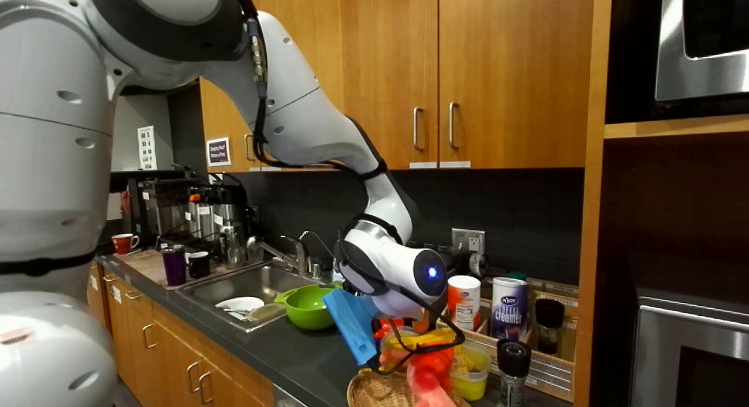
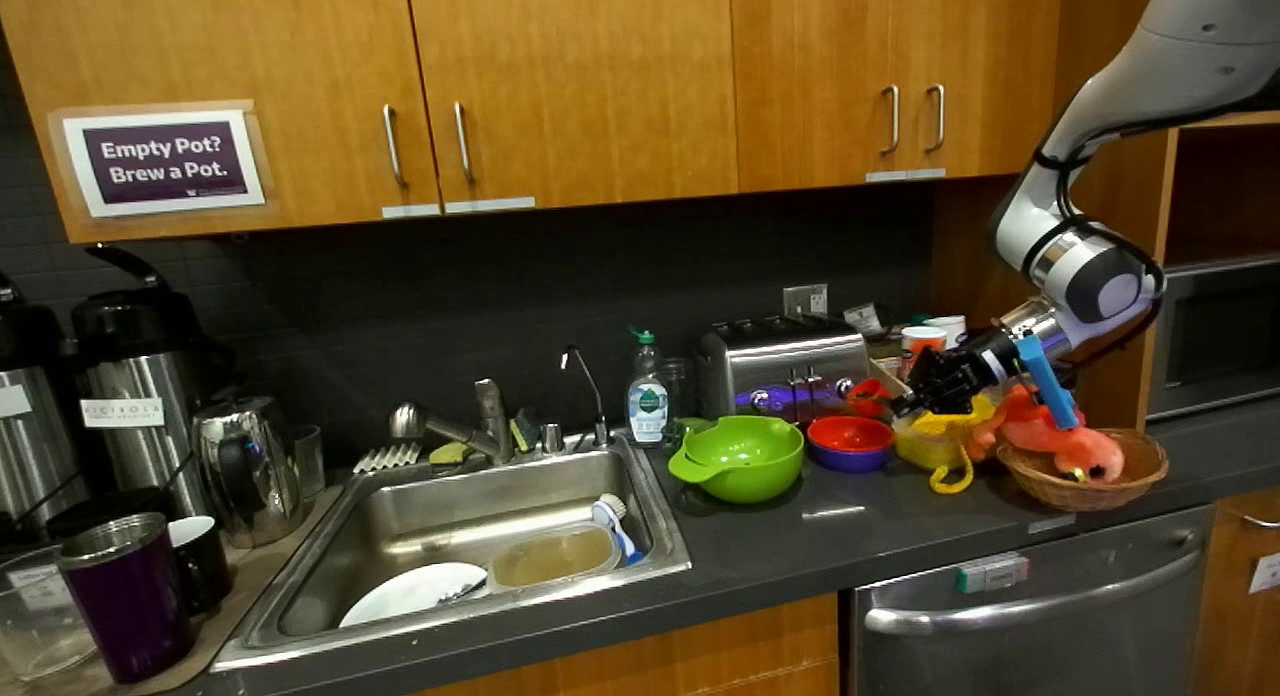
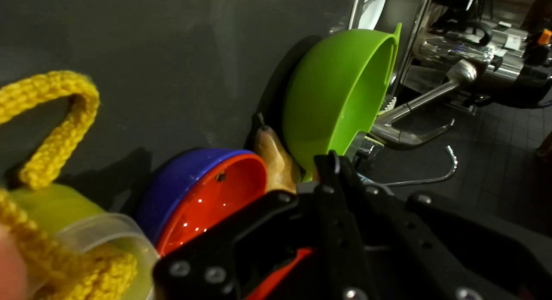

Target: Remove the measuring cup from the green bowl and put the contents in the cup into the orange bowl.

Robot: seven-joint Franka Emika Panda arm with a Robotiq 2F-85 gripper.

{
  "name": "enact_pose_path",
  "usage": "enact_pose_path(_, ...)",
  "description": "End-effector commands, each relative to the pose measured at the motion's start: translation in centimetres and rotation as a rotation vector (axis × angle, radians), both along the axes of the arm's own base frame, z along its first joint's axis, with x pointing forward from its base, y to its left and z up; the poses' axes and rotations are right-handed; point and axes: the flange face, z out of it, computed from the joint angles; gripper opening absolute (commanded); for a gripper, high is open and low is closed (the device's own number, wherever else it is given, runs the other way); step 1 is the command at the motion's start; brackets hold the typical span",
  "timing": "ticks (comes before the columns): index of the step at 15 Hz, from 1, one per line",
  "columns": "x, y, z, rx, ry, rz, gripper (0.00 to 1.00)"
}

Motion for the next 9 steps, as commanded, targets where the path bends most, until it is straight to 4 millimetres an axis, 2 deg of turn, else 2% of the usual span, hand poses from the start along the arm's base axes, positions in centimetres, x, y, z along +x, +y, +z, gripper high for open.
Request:
enact_pose_path(1, 0.9, 0.2, 0.3, -0.064, 0.025, -0.039, 0.01)
enact_pose_path(4, 1.1, 1.5, -0.3, -0.177, 0.07, -0.053, 0.01)
enact_pose_path(9, 2.3, 5.2, 0.1, -0.339, 0.111, -0.04, 0.01)
